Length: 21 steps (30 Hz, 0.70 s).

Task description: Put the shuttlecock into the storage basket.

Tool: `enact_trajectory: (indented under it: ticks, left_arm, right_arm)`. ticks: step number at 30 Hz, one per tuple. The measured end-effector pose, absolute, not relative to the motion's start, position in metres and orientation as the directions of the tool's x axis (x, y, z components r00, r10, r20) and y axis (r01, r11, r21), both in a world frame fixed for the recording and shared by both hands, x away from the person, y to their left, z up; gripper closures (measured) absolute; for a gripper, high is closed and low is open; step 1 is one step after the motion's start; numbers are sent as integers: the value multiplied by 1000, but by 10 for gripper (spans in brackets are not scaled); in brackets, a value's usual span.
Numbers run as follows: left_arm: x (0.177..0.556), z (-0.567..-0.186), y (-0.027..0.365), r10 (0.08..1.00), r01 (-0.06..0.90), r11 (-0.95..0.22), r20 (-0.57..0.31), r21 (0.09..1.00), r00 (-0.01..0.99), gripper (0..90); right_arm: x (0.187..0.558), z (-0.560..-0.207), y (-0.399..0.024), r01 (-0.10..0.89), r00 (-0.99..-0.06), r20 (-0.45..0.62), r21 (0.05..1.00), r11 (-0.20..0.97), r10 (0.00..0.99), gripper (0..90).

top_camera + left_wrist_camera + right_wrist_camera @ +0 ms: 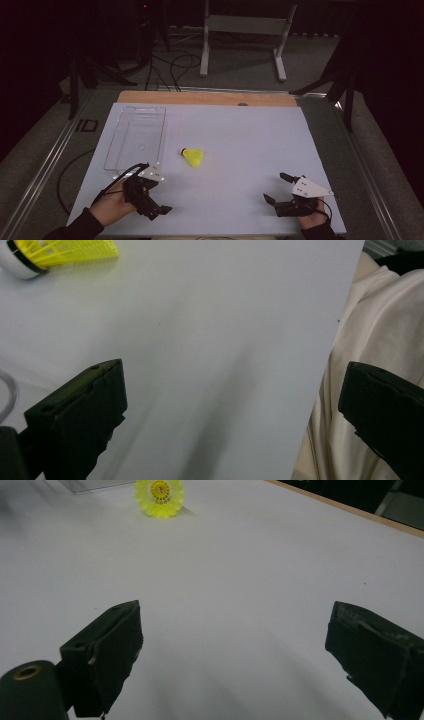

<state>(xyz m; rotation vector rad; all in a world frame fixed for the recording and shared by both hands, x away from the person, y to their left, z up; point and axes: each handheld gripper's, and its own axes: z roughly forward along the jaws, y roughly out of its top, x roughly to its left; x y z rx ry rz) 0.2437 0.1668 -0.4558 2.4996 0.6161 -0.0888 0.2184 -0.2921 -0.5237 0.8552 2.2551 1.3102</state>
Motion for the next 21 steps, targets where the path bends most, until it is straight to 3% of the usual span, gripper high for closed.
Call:
enact_trajectory:
  ticks: [21]
  left_arm:
    - [278,-445,141,275,358,-852,-255,382,927,0]
  right_arm:
    - [219,-525,-292,315,-737,-25,871,376,675,84]
